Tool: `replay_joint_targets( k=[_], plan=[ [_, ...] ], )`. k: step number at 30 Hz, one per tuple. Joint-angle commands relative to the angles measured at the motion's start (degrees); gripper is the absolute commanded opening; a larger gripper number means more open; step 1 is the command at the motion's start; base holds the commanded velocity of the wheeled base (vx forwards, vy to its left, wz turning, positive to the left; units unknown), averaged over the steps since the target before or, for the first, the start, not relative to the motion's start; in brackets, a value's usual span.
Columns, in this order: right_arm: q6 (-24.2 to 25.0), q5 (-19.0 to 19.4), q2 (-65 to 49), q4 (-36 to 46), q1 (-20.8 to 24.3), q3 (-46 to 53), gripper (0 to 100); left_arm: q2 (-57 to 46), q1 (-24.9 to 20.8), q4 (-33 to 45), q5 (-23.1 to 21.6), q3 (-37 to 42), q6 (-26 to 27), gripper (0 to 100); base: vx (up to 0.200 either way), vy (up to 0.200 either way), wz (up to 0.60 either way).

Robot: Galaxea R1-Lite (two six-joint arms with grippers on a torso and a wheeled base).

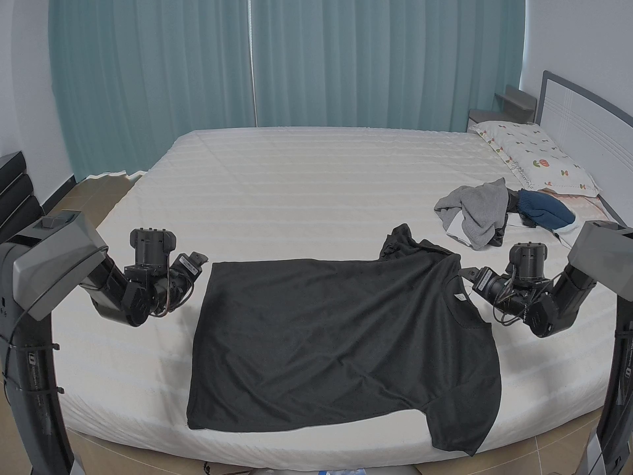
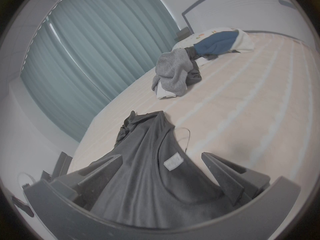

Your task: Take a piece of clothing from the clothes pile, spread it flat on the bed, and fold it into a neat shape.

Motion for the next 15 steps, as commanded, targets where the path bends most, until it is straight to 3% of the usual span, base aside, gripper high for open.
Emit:
replay_joint_targets(
  k=[1,4,15],
  plan=[
    [8.3,3.6,-14.7,-6.8,1.4,21.4,100,-15.1,-7.2,-8.6,-2.4,22.3,-4.0,100,0.0,0.0,0.0],
    [10.4,6.1,-16.9,-7.4,1.4,25.8,100,-17.1,-8.0,-10.9,-2.7,27.5,-5.9,100,0.0,0.0,0.0],
    [11.1,8.3,-18.0,-8.2,1.1,30.9,100,-16.2,-7.8,-12.7,-7.5,33.0,-6.9,100,-0.2,0.0,0.0]
  ],
)
